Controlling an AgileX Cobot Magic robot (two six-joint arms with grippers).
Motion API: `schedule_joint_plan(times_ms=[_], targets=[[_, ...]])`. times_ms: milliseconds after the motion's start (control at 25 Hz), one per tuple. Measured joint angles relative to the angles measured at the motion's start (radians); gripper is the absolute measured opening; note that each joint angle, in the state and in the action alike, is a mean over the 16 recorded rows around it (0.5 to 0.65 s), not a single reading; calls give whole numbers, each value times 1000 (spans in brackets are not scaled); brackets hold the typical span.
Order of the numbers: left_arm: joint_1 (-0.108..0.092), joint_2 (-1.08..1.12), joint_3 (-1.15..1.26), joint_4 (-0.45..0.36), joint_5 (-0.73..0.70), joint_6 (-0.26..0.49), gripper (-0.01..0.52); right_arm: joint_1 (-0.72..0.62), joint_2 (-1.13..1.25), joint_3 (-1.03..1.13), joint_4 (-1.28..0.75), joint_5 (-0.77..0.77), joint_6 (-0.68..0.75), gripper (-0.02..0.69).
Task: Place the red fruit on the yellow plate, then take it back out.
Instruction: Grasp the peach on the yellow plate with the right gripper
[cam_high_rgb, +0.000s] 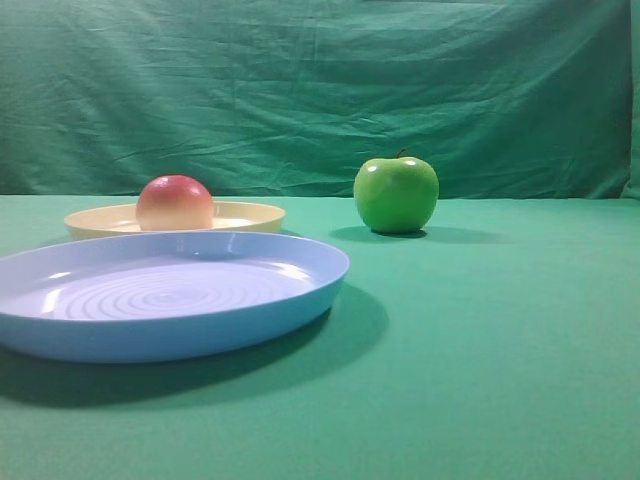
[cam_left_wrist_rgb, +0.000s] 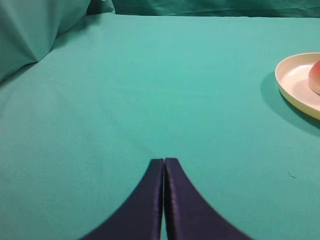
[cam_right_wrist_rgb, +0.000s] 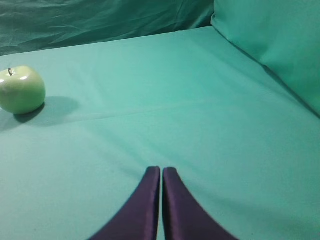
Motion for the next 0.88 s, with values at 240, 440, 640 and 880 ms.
schedule_joint_plan(times_ms=[240,440,640,880], targets=[[0,0,0,0,0,0,0,0,4,-4,0,9,0,0],[0,0,0,0,0,0,0,0,31,-49,0,45,0,0],[0,0,0,0,0,0,0,8,105,-160,1,100,0,0],[0,0,0,0,0,0,0,62,262,-376,1,162,-1,0]])
